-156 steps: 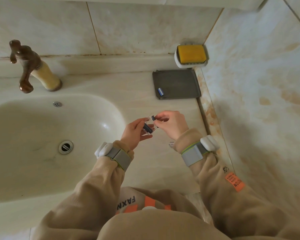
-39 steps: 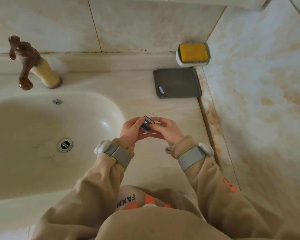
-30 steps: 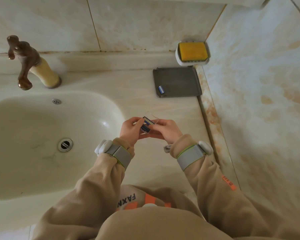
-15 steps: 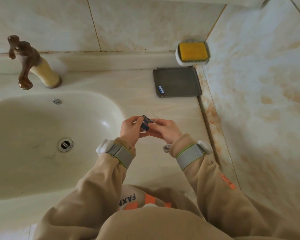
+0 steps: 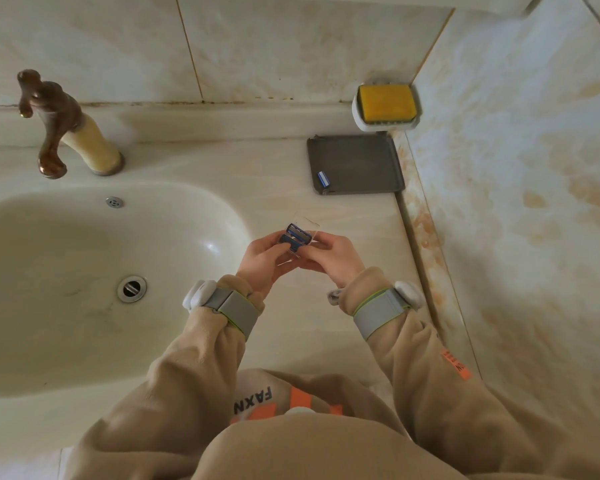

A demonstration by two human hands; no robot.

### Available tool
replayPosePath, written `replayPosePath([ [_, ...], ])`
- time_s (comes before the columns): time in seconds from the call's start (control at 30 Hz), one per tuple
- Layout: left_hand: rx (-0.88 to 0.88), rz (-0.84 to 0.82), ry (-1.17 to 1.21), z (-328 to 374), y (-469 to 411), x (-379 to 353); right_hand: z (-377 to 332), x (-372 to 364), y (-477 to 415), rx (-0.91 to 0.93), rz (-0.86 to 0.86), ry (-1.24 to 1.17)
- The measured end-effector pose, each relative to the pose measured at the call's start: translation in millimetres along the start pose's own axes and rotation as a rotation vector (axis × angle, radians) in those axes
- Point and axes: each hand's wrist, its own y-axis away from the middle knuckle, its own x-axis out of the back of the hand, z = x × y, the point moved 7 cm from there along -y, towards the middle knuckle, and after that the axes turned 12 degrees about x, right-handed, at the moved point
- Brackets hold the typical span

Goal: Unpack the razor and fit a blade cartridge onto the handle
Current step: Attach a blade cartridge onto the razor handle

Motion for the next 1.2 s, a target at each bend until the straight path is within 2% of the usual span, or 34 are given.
replayPosePath([
  [0.43,-0.088,0.033,-0.004,2.1,2.7,-3.8,-1.4,1.7,0.8,0.047,0.032,0.083],
  [0.63,-0.062,0.020,-0.024,3.3,0.8,1.2,-2.6,-1.4,0.8,0.048,-0.006,0.038],
  [0.87,-0.055,-0.028,0.008,12.1,2.6,-3.5,-7.9,0.2,-4.5,0.051,-0.002,0.098],
  [1.07,-0.049,-0.110,0.076,30.4,4.0,-11.6,-40.5,9.6,-11.1,0.230,0.004,0.362],
  [1.2,-0.082,-0.102,0.063,49.4,6.8,-18.9,-70.5,11.3,-12.1,0.343,0.024,0.472],
])
